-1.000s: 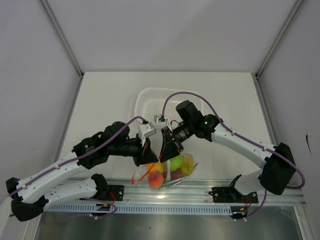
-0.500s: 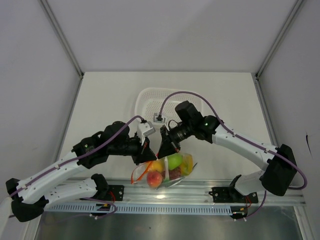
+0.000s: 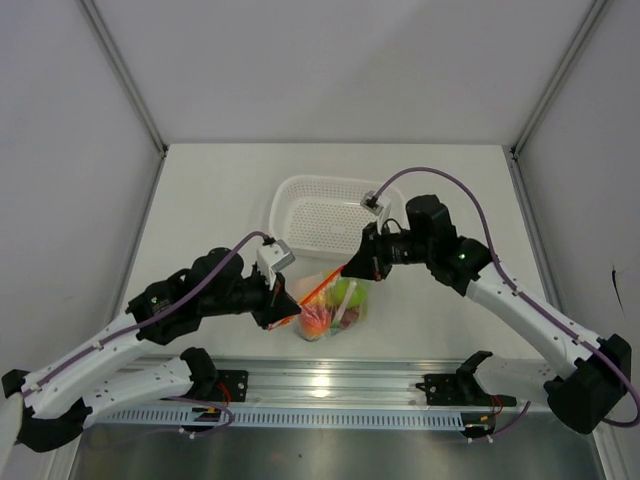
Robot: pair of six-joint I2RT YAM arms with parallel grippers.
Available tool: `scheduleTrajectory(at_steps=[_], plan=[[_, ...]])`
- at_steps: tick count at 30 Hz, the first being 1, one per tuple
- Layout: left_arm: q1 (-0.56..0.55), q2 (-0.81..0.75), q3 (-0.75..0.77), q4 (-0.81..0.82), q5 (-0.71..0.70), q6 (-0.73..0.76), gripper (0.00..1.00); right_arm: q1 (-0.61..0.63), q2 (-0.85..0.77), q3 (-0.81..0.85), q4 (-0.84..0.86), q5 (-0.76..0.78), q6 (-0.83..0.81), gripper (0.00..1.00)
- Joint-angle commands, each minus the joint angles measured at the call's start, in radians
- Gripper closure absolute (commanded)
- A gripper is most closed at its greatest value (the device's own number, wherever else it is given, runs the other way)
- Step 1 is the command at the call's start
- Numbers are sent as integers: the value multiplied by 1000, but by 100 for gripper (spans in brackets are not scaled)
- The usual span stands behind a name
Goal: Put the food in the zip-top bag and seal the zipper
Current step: Zip the zipper food storage bag at the center of the board.
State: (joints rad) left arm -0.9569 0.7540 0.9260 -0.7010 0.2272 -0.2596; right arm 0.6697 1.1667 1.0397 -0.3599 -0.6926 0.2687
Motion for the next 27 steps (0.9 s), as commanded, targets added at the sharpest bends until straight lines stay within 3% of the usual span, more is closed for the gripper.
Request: scheduleTrajectory(at_steps=[1, 14, 24, 27], plan=[[-5, -44, 4, -120, 5, -35, 100, -61, -76, -44, 96, 119, 44, 100], [-5, -116, 20, -273, -88, -121, 99, -116, -159, -96, 47, 199, 40, 100], [-5, -154, 43, -333, -163, -182, 99, -119, -150, -102, 39, 173, 41, 100], [-5, -156, 69, -325, -219, -194, 91, -108, -116, -95, 30, 124, 49, 100]])
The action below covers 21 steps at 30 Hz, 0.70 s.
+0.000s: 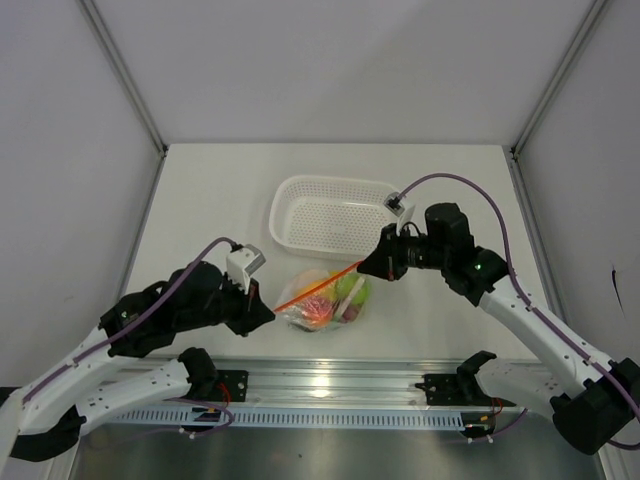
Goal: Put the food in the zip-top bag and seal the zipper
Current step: Zip the zipper food storage bag at the center of the board, then place the zipper food storage bag at the center of the board.
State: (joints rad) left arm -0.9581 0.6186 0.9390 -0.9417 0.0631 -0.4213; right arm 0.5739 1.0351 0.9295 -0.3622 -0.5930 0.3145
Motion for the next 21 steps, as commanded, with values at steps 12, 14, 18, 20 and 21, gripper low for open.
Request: scheduleTrajectory(at_steps=[12, 14, 18, 20, 21], plan=[[-4, -91, 109, -26, -203, -57, 13, 221, 221, 77, 146, 39, 38, 100], [-4, -141, 124, -22, -244, -53, 10, 236, 273, 126, 160, 29, 37, 100], [-4, -238, 129, 72, -212, -13, 6, 244, 391, 254, 192, -45, 38, 100], [-4, -269, 126, 116, -186, 3, 5, 245, 449, 322, 206, -71, 41, 100], [-4, -275, 121, 129, -177, 6, 5, 245, 511, 388, 213, -96, 47, 100]])
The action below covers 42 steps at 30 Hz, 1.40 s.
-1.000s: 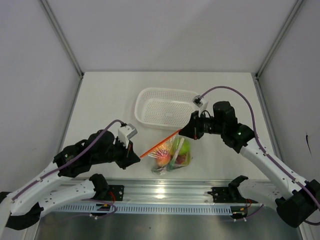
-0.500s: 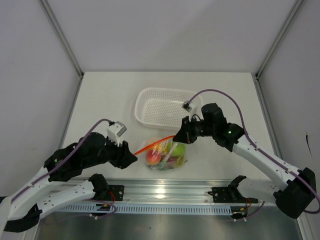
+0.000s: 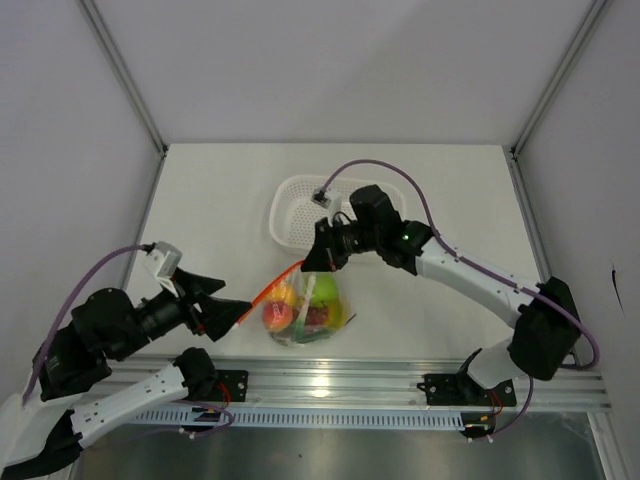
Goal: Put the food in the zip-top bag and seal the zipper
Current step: Place the zipper food storage bag at the center of the board.
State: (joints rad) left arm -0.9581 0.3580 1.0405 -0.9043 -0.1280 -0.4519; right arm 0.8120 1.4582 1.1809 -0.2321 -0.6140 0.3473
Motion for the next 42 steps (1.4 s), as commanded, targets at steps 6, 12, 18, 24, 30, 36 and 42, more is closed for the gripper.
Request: scheduleTrajectory(at_steps=[6, 12, 18, 24, 30, 36, 42], plan=[[-4, -16, -22, 162, 83, 36, 4, 13, 329, 354, 210, -177, 111, 100], [-4, -11, -45, 215, 116, 38, 4, 35, 574, 519, 347, -187, 211, 100], [-4, -16, -48, 226, 116, 47, 4, 45, 809, 807, 399, -164, 278, 100], [-4, -28, -62, 219, 110, 35, 4, 49, 1036, 1101, 416, -78, 329, 100], [-4, -37, -69, 211, 106, 25, 3, 52, 1220, 1325, 435, 25, 413, 100], [-4, -19, -79, 219, 116, 22, 3, 50, 1236, 1344, 395, 49, 371, 34], [-4, -2, -92, 249, 120, 13, 3, 18, 1131, 1323, 277, 121, 269, 1]])
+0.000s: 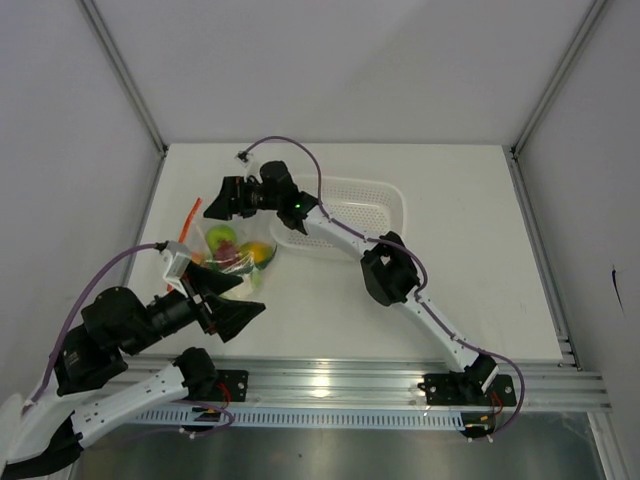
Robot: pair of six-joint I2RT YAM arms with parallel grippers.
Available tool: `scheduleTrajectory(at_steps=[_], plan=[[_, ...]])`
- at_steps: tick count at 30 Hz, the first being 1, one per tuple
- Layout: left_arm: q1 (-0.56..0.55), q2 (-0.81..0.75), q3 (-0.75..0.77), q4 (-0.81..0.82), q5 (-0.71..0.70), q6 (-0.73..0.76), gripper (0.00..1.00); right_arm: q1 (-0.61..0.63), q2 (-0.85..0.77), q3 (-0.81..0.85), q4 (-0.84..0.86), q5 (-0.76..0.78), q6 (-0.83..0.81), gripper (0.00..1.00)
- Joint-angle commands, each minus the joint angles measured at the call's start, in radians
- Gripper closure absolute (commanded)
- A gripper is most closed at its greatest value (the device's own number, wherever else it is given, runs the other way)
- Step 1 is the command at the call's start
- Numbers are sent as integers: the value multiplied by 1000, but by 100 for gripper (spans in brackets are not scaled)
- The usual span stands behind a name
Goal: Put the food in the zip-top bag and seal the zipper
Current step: Place the zipper food storage bag at the center of the board, then reset both arms
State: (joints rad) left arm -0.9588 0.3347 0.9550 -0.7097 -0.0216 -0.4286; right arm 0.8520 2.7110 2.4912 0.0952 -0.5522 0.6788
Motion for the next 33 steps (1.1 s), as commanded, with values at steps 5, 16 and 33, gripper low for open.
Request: scheduleTrajectory(at_steps=[5, 16, 33], plan=[[-3, 20, -25, 76, 0, -38, 3, -62, -322, -81, -244, 175, -224, 1], [-3, 199, -21, -49, -325, -200, 0, -215, -952, -767, -721, 790, -395, 1], [296, 567, -71, 176, -72, -182, 0, -116, -1896, -1604, -868, 857, -117, 0]])
